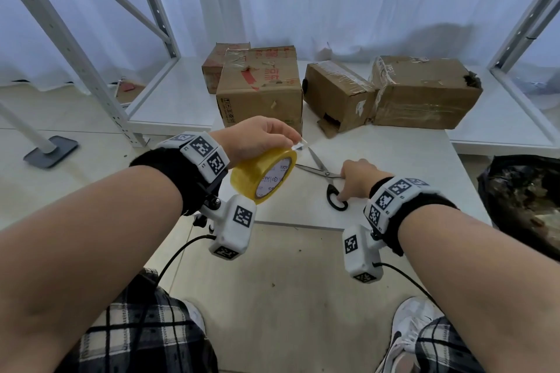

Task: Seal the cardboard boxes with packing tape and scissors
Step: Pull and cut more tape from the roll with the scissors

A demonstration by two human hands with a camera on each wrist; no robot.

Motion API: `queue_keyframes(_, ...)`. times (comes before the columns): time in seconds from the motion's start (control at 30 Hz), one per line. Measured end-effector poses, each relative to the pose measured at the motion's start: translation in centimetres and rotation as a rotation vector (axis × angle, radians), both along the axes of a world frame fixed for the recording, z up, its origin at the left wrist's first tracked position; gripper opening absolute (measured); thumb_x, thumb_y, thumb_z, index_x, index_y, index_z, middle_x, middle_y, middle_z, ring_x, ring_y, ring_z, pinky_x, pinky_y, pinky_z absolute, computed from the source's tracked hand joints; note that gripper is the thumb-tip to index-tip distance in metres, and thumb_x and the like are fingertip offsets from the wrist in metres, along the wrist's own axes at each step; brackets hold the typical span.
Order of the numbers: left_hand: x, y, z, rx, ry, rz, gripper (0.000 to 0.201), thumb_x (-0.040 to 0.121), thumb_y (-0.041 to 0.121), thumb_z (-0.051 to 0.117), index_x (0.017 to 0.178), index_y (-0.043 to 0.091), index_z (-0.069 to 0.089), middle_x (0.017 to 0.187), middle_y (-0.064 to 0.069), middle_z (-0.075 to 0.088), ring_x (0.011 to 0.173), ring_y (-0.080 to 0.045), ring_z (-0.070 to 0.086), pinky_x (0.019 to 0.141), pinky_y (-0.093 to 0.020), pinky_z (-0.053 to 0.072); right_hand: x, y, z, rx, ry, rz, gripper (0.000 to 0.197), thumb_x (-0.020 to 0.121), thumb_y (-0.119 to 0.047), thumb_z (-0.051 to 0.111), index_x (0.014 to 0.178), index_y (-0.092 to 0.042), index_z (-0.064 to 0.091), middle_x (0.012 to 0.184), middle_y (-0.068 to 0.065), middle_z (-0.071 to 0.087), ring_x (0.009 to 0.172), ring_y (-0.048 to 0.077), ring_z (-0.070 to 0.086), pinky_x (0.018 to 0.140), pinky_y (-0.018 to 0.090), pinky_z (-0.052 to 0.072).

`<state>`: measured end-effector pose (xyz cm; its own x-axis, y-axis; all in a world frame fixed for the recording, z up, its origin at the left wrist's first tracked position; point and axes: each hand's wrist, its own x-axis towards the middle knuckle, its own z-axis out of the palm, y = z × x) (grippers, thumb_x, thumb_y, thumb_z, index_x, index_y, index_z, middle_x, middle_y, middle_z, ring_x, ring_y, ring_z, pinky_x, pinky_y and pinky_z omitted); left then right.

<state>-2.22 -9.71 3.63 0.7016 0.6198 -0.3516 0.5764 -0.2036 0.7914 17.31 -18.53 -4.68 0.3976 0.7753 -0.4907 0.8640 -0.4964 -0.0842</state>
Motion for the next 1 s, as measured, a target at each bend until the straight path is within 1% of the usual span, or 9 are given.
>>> queue_keyframes(0.07,0.0,0.1,0.0,0.016,-0.028,0.011,0.019,0.096,0.022,0.055,0.112,0.026,0.064,0.110,0.000,0.065,0.096,-0.018,0.063,0.073,-0.028,0.050,-0.2,-0.3,-0.3,0.022,-0.041,-0.008,0.060,0.080,-0.034,0.073,0.126,-0.009,0.044,0.127,0.015,0.041,0.117,0.032,0.045,0.091,0.039,0.044)
queue_keyframes(0.2,0.0,0.0,-0.1,0.031,-0.071,0.016,0.016,0.095,0.023,0.056,0.108,0.029,0.064,0.109,0.002,0.064,0.095,-0.017,0.063,0.074,-0.028,0.050,-0.4,-0.5,-0.7,0.084,-0.043,-0.003,0.047,0.086,-0.020,0.064,0.122,-0.005,0.037,0.118,0.014,0.054,0.105,0.030,0.053,0.086,0.038,0.042)
queue_keyframes(0.27,0.0,0.0,-0.1,0.045,-0.091,0.021,0.016,0.095,0.022,0.056,0.108,0.030,0.064,0.107,0.003,0.064,0.094,-0.017,0.063,0.073,-0.027,0.050,-0.2,-0.6,-0.5,0.106,0.010,-0.014,0.047,0.087,-0.017,0.062,0.123,-0.004,0.035,0.117,0.016,0.055,0.100,0.030,0.054,0.086,0.039,0.045)
queue_keyframes(0.4,-0.3,0.1,0.0,0.070,-0.116,0.051,0.020,0.095,0.023,0.057,0.113,0.026,0.063,0.106,0.004,0.064,0.092,-0.014,0.063,0.069,-0.024,0.050,0.6,-0.5,2.5,0.194,0.166,-0.058,0.058,0.086,-0.018,0.066,0.136,-0.005,0.039,0.128,0.014,0.051,0.113,0.029,0.053,0.090,0.036,0.046)
queue_keyframes(0.53,-1.1,0.0,0.1,0.115,-0.134,0.090,0.021,0.093,0.024,0.059,0.114,0.024,0.063,0.109,0.000,0.065,0.097,-0.019,0.064,0.074,-0.028,0.053,1.8,-0.8,6.1,0.244,0.383,-0.094,0.037,0.086,-0.016,0.068,0.122,-0.012,0.059,0.092,0.004,0.062,0.094,0.025,0.058,0.078,0.031,0.048)
queue_keyframes(0.6,-1.7,-0.1,0.2,0.129,-0.153,0.130,0.019,0.092,0.024,0.061,0.111,0.024,0.065,0.109,-0.002,0.066,0.098,-0.022,0.065,0.081,-0.034,0.055,1.9,-1.2,7.2,0.302,0.554,-0.143,0.028,0.085,-0.024,0.072,0.108,-0.011,0.064,0.081,0.004,0.063,0.083,0.021,0.059,0.061,0.024,0.043)
queue_keyframes(0.67,-2.5,-0.3,0.5,0.152,-0.174,0.176,0.016,0.092,0.023,0.060,0.107,0.026,0.065,0.108,-0.003,0.066,0.098,-0.023,0.065,0.085,-0.037,0.055,1.6,-1.9,8.3,0.325,0.683,-0.172,0.033,0.087,-0.037,0.068,0.109,-0.013,0.061,0.080,0.004,0.061,0.072,0.014,0.057,0.054,0.020,0.035)
queue_keyframes(0.77,-3.7,-0.4,0.8,0.195,-0.181,0.239,0.013,0.092,0.023,0.059,0.103,0.029,0.065,0.108,-0.004,0.065,0.098,-0.024,0.063,0.085,-0.038,0.054,1.0,-2.6,9.3,0.221,0.773,-0.103,0.048,0.082,-0.054,0.062,0.113,-0.018,0.059,0.077,-0.001,0.056,0.062,0.008,0.051,0.055,0.021,0.030)
queue_keyframes(1.0,-5.0,-0.5,1.0,0.239,-0.168,0.291,0.016,0.093,0.023,0.058,0.109,0.024,0.063,0.108,-0.005,0.062,0.097,-0.025,0.060,0.085,-0.037,0.051,0.3,-2.9,8.9,0.134,0.832,0.029,0.080,0.046,-0.072,0.076,0.104,-0.018,0.069,0.078,0.001,0.057,0.076,0.018,0.044,0.065,0.027,0.031)
